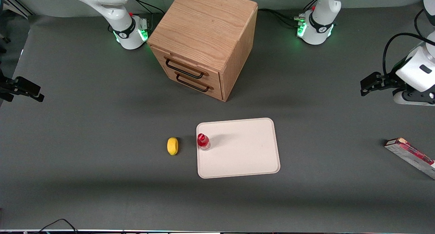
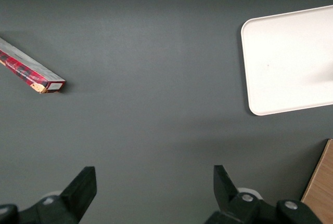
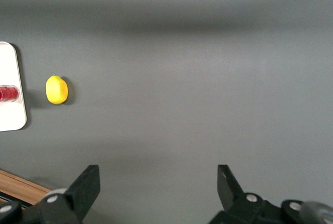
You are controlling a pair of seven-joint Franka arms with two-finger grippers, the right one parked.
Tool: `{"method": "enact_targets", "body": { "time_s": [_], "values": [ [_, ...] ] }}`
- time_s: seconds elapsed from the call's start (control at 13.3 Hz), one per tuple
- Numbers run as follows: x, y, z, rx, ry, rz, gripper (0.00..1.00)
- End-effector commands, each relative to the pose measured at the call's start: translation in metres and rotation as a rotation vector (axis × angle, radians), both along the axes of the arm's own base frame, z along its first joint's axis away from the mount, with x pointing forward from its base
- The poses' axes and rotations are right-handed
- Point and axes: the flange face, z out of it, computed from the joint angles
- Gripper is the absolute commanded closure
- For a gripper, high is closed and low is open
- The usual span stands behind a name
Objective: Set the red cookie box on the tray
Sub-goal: 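Move the left gripper toward the red-and-white cookie box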
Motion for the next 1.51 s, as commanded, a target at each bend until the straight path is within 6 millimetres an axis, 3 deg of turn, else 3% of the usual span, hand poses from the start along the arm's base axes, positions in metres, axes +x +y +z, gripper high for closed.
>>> {"method": "enact_targets", "body": {
  "time_s": [0.0,0.38,0.6,0.98,1.43],
  "values": [
    [0.005,0.000,0.002,-0.013,0.006,-0.012,0.00],
    [0.008,0.001,-0.009,-0.019,0.031,-0.010,0.00],
    [0.009,-0.007,-0.003,-0.009,0.020,-0.012,0.00],
    [0.011,-0.002,-0.001,0.009,0.003,-0.009,0.00],
    [0.026,0.025,-0.013,0.083,-0.003,0.006,0.00]
  ]
}}
